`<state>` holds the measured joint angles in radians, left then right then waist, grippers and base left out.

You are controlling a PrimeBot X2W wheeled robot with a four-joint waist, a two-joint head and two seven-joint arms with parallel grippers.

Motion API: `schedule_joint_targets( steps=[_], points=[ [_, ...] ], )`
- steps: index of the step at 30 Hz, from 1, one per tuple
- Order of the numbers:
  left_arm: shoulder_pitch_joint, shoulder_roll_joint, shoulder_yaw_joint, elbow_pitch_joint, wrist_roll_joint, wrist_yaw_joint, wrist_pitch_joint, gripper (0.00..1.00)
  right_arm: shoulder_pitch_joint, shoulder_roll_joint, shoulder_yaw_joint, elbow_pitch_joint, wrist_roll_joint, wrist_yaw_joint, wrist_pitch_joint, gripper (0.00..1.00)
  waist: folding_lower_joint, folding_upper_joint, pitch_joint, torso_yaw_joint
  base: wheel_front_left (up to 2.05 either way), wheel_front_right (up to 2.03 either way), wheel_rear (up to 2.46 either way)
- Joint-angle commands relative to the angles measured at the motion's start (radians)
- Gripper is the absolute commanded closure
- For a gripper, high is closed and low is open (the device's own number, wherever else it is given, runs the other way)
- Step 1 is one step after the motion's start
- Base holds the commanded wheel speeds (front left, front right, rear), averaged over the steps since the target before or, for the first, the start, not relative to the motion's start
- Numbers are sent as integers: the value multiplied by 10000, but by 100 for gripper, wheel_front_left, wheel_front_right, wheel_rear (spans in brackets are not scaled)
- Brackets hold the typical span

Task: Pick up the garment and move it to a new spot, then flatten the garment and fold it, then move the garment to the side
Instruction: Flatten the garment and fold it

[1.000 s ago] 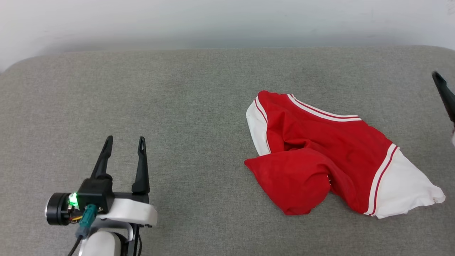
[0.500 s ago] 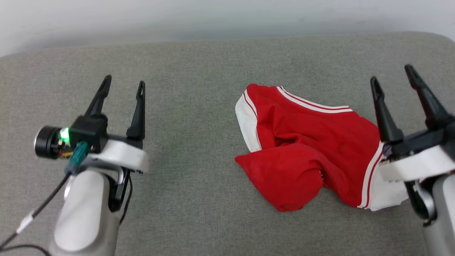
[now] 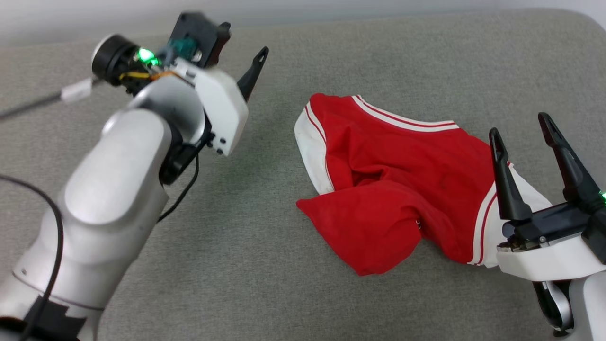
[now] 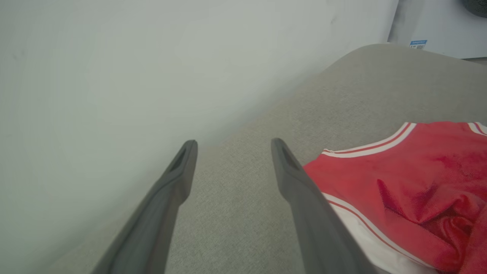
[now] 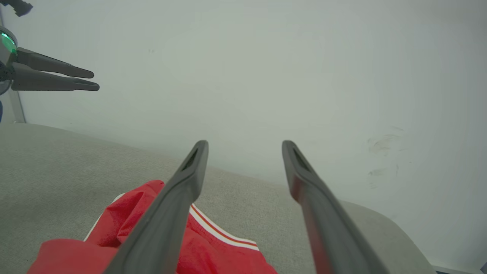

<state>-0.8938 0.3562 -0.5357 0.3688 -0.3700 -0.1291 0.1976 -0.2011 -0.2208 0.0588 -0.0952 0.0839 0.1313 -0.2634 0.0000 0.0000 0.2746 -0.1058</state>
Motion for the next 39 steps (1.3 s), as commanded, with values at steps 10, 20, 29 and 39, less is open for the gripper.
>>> schedule_joint_targets(
  steps=[10, 20, 29, 39],
  points=[
    [-3028, 904, -3676, 124, -3725, 7, 4288, 0, -439, 210, 217, -398, -259, -10, -17, 0, 0, 0, 1181, -704, 0, 0, 0],
    [-4698, 1259, -6228, 182, -5960, 6, 7182, 0, -984, 328, 397, -490, -334, -10, -18, 0, 0, 0, 2338, -1259, 0, 0, 0],
    [-4663, 1420, -7544, -150, -5706, 4, 8262, 0, -1351, 462, 654, -356, -435, -10, -19, 0, 0, 0, 2851, -1555, 0, 0, 0],
    [-4732, 1822, -7451, -1043, -5581, 5, 6749, 100, -899, 303, 340, -105, -518, -10, -19, 0, 0, 0, 1778, -729, 0, 0, 0]
  ],
)
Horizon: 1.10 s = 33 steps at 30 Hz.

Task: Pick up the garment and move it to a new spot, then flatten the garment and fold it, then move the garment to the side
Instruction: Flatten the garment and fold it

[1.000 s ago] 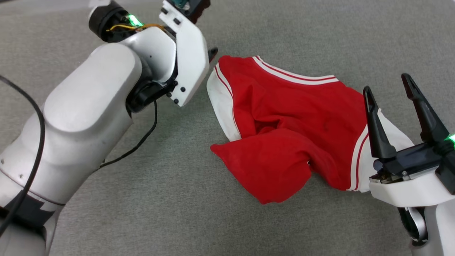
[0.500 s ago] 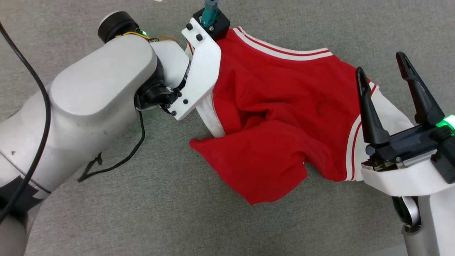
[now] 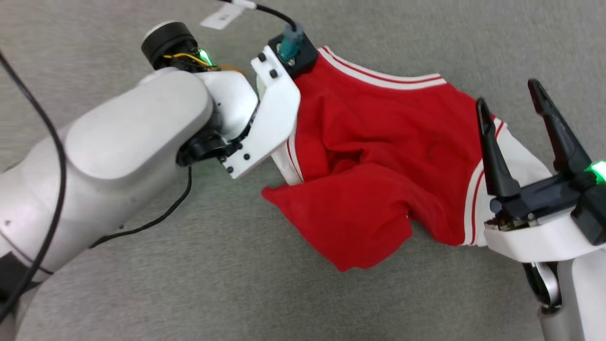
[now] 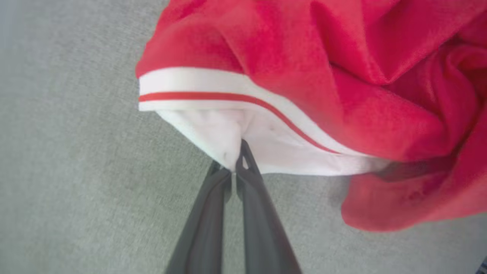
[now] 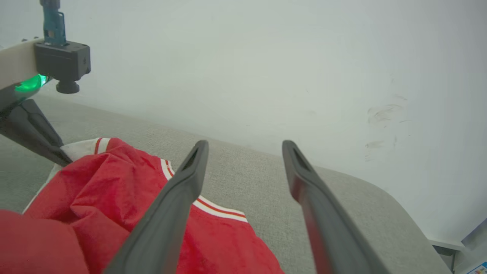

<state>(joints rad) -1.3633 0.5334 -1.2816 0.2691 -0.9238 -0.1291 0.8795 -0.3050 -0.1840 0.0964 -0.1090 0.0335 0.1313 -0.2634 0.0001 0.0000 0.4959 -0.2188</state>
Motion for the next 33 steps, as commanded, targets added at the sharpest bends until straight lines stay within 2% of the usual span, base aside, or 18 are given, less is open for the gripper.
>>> schedule_joint_targets(
  steps=[1, 7, 14, 18, 22, 26, 28, 33],
  points=[
    [-40, 168, 7, -109, -118, 5, -221, 100, 225, -79, -58, 65, -4, -10, -19, 0, -1, 0, -609, 536, 0, 0, 0],
    [63, 1337, 7, -375, -810, 5, -721, 100, 734, -99, -203, 305, 21, -10, -19, 0, -1, 0, -1518, 1332, 0, 0, 0],
    [713, 3008, 7, -123, -773, 5, -284, 100, 1008, -158, -194, 455, 42, -10, -19, 0, -1, 0, -1874, 1788, 0, 0, 0],
    [1222, 3457, 2, 475, -986, 155, -521, 100, 1013, -195, -119, 527, 70, -10, -19, 0, -1, 0, -1809, 1797, 0, 0, 0],
    [1909, 3492, 113, 1151, -1341, 490, -1075, 100, 878, -216, 45, 673, 74, -10, -19, 0, -1, 0, -1598, 1602, 0, 0, 0],
    [2569, 3090, 421, 2100, -1766, 934, -2102, 100, 681, -167, 162, 821, 85, -11, -19, 0, -1, 0, -1354, 1384, 0, 0, 0],
    [2828, 2856, 467, 2589, -1980, 926, -2288, 100, 603, -154, 235, 887, 79, -11, -19, 0, -1, 0, -1285, 1310, 0, 0, 0],
    [2775, 2355, 358, 3369, -1696, 701, -2726, 100, 527, -178, 292, 978, 100, -11, -19, 0, -1, 0, -1222, 1241, 0, 0, 0]
  ],
)
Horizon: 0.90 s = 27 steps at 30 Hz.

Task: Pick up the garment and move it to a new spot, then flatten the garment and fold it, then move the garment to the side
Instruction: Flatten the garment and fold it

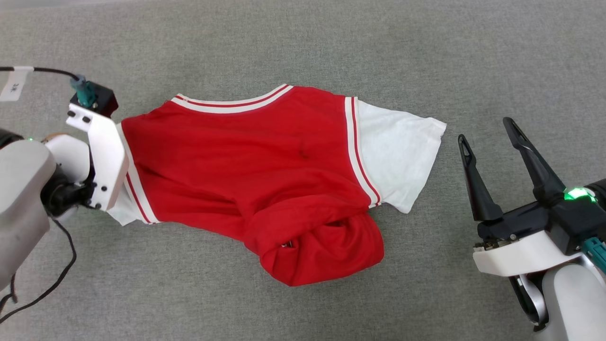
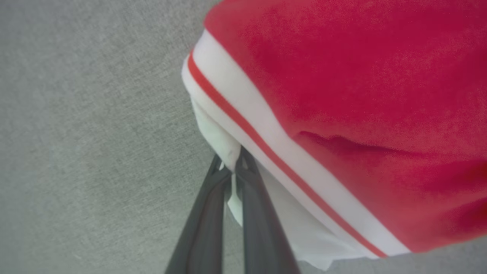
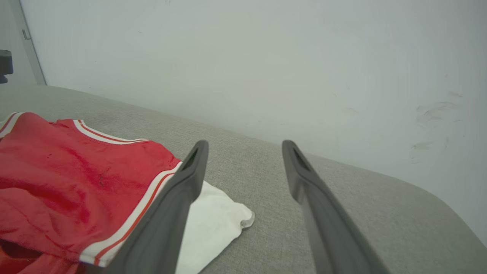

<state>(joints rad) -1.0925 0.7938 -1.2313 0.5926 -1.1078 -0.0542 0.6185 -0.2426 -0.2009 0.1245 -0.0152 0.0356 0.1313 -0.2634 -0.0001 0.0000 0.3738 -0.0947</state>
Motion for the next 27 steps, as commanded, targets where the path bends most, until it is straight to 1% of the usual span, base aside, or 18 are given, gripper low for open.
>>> schedule_joint_targets(
  steps=[1, 2, 8, 10, 13, 16, 20, 23, 27],
  points=[
    [-33, -293, -150, 247, 247, -75, -215, 64, -104, -10, 12, 53, 68, -11, -19, 0, 1, 0, -14, 4, 0, 0, 0],
    [-153, -332, -137, 344, 373, -127, -340, 0, -91, -10, 0, 57, 55, -11, -19, 0, 1, 0, -40, 20, 0, 0, 0],
    [-1418, -283, -28, 321, 878, -445, -546, 0, 32, -8, -251, -15, 11, -11, -19, 0, 1, 0, -290, 110, 0, 0, 0],
    [-1847, -198, -56, 127, 1039, -554, -350, 0, 98, 34, -324, -87, -2, -11, -19, 0, 1, 0, -355, 100, 0, 0, 0],
    [-2468, -166, 78, -308, 933, -636, -153, 0, 178, 55, -394, -192, -31, -11, -19, 0, 1, 0, -397, 59, 0, 0, 0],
    [-2835, -211, 87, -753, 739, -674, 264, 0, 188, 63, -409, -330, -26, -11, -19, 0, 1, 0, -313, -32, 0, 0, 0],
    [-3055, -410, -62, -1302, 467, -725, 1130, 0, 109, 90, -369, -489, -63, -11, -19, 0, 1, 0, -17, -197, 0, 0, 0],
    [-2984, -570, -202, -1543, 519, -743, 1647, 0, -51, 94, -273, -602, -92, -11, -19, 0, 1, 0, 284, -379, 0, 0, 0],
    [-2599, -790, -329, -1607, 513, -748, 2055, 0, -210, 169, -214, -717, -124, -11, -19, 0, 1, 0, 658, -653, 0, 0, 0]
  ],
)
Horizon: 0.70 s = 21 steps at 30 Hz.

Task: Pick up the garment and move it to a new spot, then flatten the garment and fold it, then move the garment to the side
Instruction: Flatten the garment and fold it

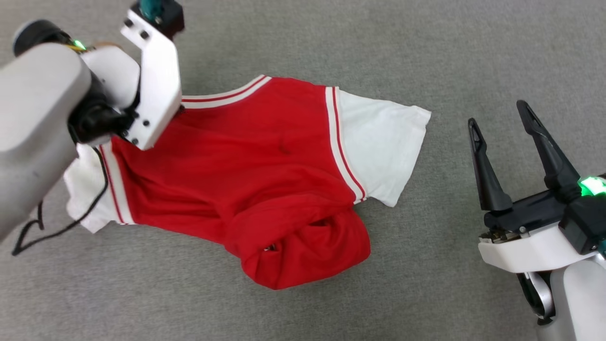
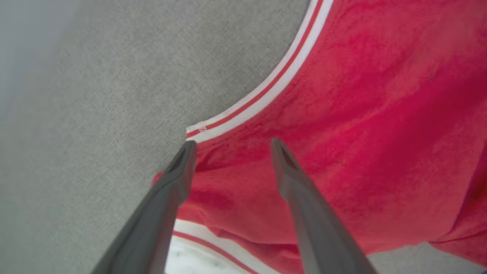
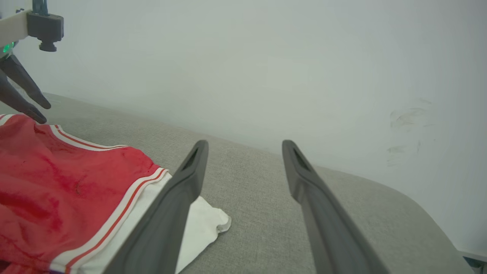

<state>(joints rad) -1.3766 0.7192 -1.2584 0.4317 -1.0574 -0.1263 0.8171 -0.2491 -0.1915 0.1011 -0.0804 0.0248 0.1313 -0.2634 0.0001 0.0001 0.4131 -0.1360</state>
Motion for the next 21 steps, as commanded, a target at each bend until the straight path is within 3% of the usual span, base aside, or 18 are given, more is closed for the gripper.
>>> schedule_joint_targets(
  steps=[1, 11, 12, 13, 14, 21],
  points=[
    [346, -102, -81, 21, -25, -19, 157, 0, -172, 95, 14, -88, -24, -11, -19, 0, -1, -1, 341, -298, 0, 0, 0],
    [1472, -207, -339, -206, 626, -33, 925, 0, -330, 240, 44, -32, -50, -11, -19, 0, -1, -1, 648, -574, 0, 0, 0],
    [1542, -167, -349, -256, 687, -33, 876, 10, -351, 253, 68, -18, -59, -11, -19, 0, -1, -1, 648, -594, 0, 0, 0],
    [1617, -144, -358, -324, 634, -36, 787, 86, -367, 259, 83, 7, -67, -11, -19, 0, -1, -1, 638, -597, 0, 0, 0],
    [1642, -136, -368, -395, 558, -46, 713, 100, -375, 256, 84, 23, -67, -11, -19, 0, -1, -1, 614, -582, 0, 0, 0],
    [893, 6, -198, -1061, 259, -33, -534, 100, -226, 132, 1, 137, -72, -11, -19, 0, -1, -1, 108, -304, 0, 0, 0]
  ],
)
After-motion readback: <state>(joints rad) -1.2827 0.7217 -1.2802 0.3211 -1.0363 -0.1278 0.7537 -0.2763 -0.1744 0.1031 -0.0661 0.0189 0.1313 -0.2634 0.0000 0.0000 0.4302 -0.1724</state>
